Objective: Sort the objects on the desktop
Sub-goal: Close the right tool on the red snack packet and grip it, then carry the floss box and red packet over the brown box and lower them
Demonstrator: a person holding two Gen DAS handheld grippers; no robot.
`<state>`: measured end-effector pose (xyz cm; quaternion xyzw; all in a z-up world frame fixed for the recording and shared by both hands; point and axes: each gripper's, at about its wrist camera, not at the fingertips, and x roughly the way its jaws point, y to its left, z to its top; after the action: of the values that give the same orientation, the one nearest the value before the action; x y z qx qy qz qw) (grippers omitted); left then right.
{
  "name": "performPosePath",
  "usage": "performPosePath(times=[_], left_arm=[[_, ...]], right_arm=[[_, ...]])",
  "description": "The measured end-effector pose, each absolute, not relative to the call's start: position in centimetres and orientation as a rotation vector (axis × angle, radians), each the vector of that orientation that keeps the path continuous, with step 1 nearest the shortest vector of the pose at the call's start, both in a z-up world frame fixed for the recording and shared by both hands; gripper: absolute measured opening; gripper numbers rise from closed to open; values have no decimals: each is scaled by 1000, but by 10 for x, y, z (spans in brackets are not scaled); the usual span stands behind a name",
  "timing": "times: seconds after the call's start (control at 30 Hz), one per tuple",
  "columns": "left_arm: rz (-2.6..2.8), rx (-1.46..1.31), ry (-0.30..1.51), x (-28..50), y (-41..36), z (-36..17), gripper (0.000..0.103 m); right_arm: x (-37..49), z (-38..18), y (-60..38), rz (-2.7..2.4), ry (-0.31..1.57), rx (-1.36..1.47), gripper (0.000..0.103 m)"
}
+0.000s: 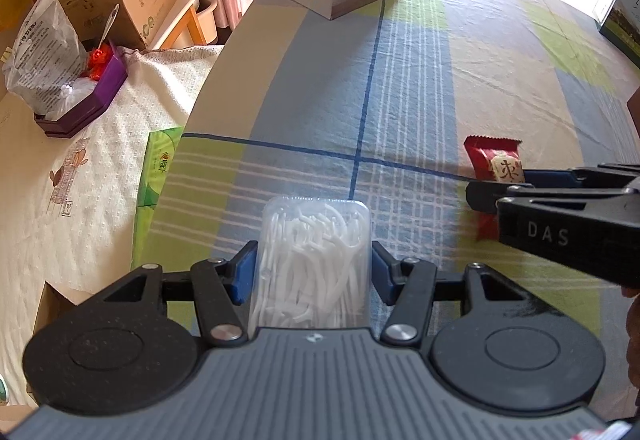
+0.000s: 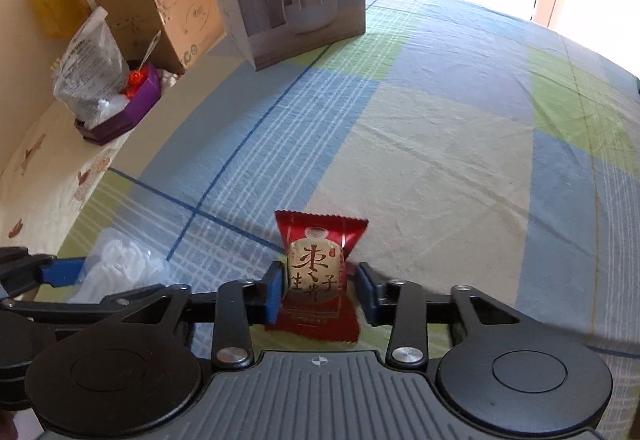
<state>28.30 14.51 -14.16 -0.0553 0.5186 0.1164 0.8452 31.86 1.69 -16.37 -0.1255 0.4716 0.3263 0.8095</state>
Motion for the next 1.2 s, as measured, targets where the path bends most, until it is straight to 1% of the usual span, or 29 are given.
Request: performPosePath(times=[0.1, 0.2, 0.57, 0.87, 1.0, 1.2], left_arm=[[241, -114, 1092, 282, 145, -142, 53], [238, -112, 1094, 280, 144, -142, 53], [168, -79, 1115, 250, 118, -139, 52], [74, -88, 1149, 222, 82, -135, 52], [42, -73, 1143, 210, 63, -125, 52], [-33, -55, 1089, 200, 24, -97, 52]], right_arm=[[311, -164, 12, 743, 983, -311, 27], [307, -162, 3, 775, 1011, -300, 25], [271, -154, -54, 806, 1084, -208, 24], [250, -133, -111, 768, 1068, -134, 24], [242, -121, -138, 749, 1055, -86, 24], [227, -102, -184, 713, 1033, -55, 24]])
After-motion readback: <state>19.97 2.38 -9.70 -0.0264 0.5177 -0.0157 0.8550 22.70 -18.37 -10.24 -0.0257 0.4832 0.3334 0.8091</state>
